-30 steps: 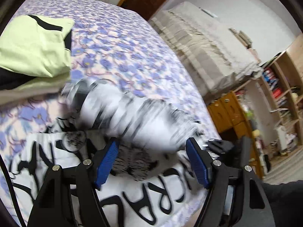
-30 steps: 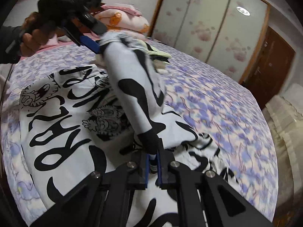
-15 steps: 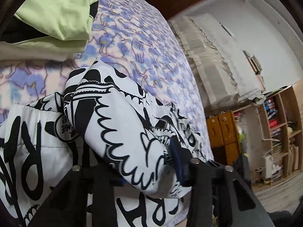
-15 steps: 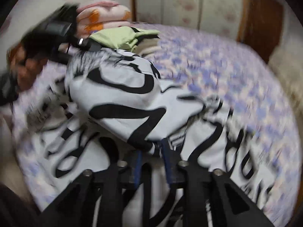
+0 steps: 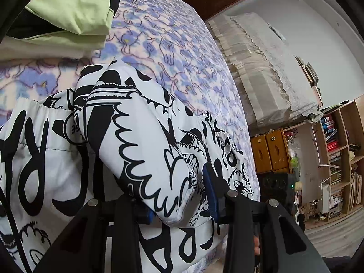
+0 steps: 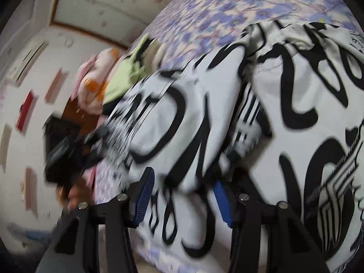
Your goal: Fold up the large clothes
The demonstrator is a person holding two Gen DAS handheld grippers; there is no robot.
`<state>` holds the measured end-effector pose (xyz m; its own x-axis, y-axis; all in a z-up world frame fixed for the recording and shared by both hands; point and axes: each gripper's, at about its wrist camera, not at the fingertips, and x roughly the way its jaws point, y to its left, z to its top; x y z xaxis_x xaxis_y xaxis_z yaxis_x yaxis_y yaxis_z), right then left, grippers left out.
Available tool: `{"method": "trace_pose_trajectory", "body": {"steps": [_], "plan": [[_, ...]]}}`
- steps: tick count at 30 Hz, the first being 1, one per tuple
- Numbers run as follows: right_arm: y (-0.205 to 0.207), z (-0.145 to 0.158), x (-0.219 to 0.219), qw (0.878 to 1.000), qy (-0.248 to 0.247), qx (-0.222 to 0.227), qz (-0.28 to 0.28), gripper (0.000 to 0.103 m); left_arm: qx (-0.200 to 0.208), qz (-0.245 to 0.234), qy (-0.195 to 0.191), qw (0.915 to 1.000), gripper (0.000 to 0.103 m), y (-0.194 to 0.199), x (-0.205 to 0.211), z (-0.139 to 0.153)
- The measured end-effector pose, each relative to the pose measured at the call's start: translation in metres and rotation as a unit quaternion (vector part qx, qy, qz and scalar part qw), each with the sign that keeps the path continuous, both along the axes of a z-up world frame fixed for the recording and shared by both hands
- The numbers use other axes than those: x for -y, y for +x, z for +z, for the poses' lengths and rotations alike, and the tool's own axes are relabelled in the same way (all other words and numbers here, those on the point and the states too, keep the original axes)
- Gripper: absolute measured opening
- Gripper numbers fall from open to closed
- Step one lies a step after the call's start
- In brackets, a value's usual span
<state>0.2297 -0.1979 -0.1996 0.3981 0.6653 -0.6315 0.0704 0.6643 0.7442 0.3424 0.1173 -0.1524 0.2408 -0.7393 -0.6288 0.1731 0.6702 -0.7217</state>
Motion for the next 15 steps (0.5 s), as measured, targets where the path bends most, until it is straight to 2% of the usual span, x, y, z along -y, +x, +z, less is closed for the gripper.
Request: {"method": "trace_pose_trajectory", "body": {"steps": [2,3,4,5,6,8,10,12,14,15], "plan": [[0.008,0.002,0.001,1.0,-0.001,0.001,-0.024,0.051,0.008,0.005,0.016,0.9998,0.026,-0.004,0.003,0.006],[0.011,0.008,0.0,0.999,-0.029,0.007,-0.027,0.035,0.013,0.006,0.03,0.9994,0.021,-0.006,0.005,0.009],[0.015,0.024,-0.007,0.996,-0.079,0.031,-0.013,0.006,0.026,0.012,0.054,0.9982,0.015,-0.01,0.007,0.015],[0.015,0.037,-0.011,0.992,-0.113,0.054,0.001,0.004,0.043,0.016,0.075,0.9961,0.011,-0.015,0.01,0.023],[0.013,0.048,-0.011,0.989,-0.127,0.074,0.005,0.004,0.06,0.021,0.092,0.9937,0.011,-0.022,0.012,0.032],[0.0,0.08,-0.007,0.98,-0.144,0.133,0.015,0.004,0.1,0.024,0.098,0.9899,0.01,-0.041,0.017,0.05],[-0.01,0.093,-0.002,0.975,-0.163,0.151,0.022,0.004,0.132,0.021,0.094,0.9866,0.01,-0.07,0.023,0.059],[-0.021,0.085,0.007,0.976,-0.173,0.13,0.037,0.004,0.13,0.012,0.102,0.9862,0.01,-0.092,0.032,0.049],[-0.031,0.064,0.014,0.977,-0.186,0.093,0.049,0.004,0.094,-0.008,0.11,0.9894,0.01,-0.114,0.043,0.016],[-0.039,0.044,0.016,0.977,-0.197,0.061,0.056,0.004,0.067,-0.016,0.122,0.9902,0.009,-0.124,0.049,-0.007]]}}
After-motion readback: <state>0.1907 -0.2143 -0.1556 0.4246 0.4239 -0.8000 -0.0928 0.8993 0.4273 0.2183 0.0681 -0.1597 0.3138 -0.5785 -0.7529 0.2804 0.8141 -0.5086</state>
